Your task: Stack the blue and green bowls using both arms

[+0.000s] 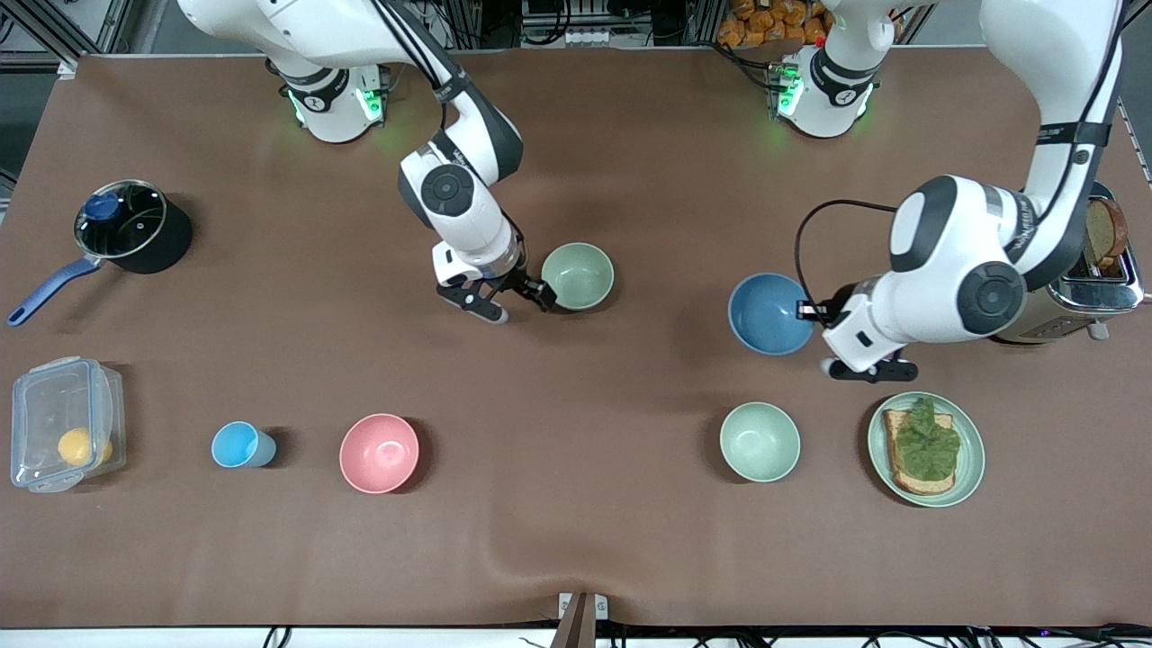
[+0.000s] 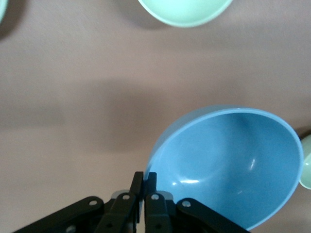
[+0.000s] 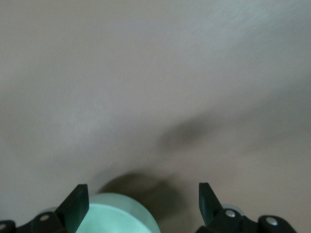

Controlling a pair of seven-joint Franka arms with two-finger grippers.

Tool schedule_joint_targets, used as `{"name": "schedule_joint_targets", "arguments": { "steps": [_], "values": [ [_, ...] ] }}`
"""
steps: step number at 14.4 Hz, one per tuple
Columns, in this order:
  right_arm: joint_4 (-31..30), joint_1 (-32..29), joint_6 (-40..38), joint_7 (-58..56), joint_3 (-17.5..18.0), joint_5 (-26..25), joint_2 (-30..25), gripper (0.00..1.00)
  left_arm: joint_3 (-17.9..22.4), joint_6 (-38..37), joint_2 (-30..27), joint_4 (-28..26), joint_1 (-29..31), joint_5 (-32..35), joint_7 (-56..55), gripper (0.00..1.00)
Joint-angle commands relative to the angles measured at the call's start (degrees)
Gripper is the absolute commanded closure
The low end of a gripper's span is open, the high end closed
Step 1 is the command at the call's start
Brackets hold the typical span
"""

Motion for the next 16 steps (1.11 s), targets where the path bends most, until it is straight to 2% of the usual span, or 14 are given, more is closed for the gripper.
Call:
{"name": "schedule_joint_targets", "arguments": {
  "steps": [1,2,8,12,16],
  "values": [
    [1.6,-7.2,-6.6,1.6,1.3,0.8,-0.5,0.00,-2.7,-1.6,-0.3,-0.1,0.2,-1.2,-3.5,1.00],
    [1.6,-9.2,-7.8,1.1,2.0,5.5,-0.3,0.00,-3.5,-1.7,-0.1,-0.2,0.2,-1.2,-4.3,1.00],
    [2.6,-9.7,-6.9,-6.7,2.1,32.4,3.3,0.00,-4.5,-3.5,0.8,-0.5,-2.2,-1.9,-8.5,1.00],
    [5.3,-7.1,-3.1,-9.3,2.2,41.7,7.9,0.00,-4.5,-2.3,1.0,-0.5,-5.4,-3.2,-12.6,1.00],
    [5.4,-6.7,-0.7,-9.1,2.2,45.4,9.9,0.00,-4.5,-0.7,1.6,-1.3,-7.1,-4.2,-13.6,1.00]
  ]
}}
